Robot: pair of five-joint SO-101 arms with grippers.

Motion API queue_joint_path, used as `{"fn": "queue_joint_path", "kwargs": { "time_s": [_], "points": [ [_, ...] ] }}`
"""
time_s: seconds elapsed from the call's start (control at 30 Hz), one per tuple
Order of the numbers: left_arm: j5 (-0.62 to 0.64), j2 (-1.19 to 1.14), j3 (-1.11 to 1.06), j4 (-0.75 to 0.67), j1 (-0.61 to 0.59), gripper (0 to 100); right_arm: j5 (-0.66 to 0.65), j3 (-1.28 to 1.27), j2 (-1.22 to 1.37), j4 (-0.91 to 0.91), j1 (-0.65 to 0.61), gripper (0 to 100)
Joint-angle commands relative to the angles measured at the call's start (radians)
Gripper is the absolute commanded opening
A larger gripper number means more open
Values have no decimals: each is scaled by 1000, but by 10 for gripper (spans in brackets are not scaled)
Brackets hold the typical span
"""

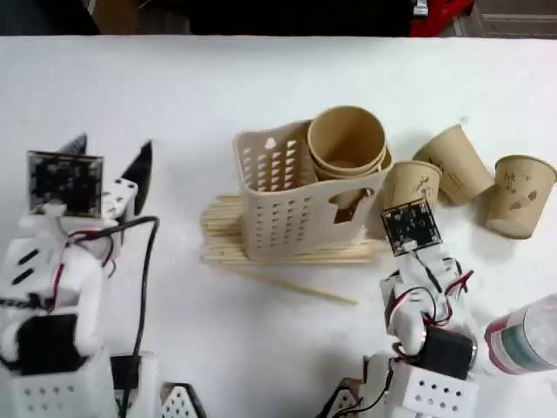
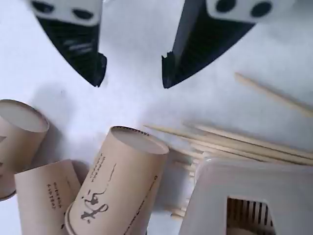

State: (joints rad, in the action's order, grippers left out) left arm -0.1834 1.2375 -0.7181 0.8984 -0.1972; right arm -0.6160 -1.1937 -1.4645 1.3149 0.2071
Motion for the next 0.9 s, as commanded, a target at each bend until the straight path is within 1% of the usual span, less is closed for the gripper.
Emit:
{"fn": "queue_joint_path", "kwargs": {
  "time_s": [0.0, 0.1, 0.2, 0.37, 0.43, 0.5, 0.57, 0.67, 0.73, 0.8, 0.87],
  "points": [
    [12, 4, 144, 51, -7, 272, -48, -94, -21, -77, -1, 195],
    [12, -44, 226, 91, -7, 272, -54, -203, -21, -160, 2, 195],
    [12, -153, 319, 137, -7, 272, -51, -275, -21, -217, 2, 195],
    [14, -317, 456, 209, -8, 270, -48, -327, -21, -245, -1, 190],
    [14, -338, 491, 235, -8, 262, -48, -334, -21, -245, -1, 145],
    [14, -343, 506, 244, -8, 218, -48, -339, -21, -245, 1, 73],
    [14, -348, 502, 242, -8, 145, -48, -339, -21, -245, 7, 15],
    [14, -372, 474, 242, -8, 11, -48, -339, -21, -243, 7, 29],
    [14, -397, 445, 242, -8, 39, -48, -339, -21, -240, 7, 30],
    [14, -418, 414, 239, -8, 27, -48, -339, -21, -240, 7, 34],
    [12, -432, 390, 244, -8, 38, -51, -339, -21, -240, 7, 35]
  ]
}}
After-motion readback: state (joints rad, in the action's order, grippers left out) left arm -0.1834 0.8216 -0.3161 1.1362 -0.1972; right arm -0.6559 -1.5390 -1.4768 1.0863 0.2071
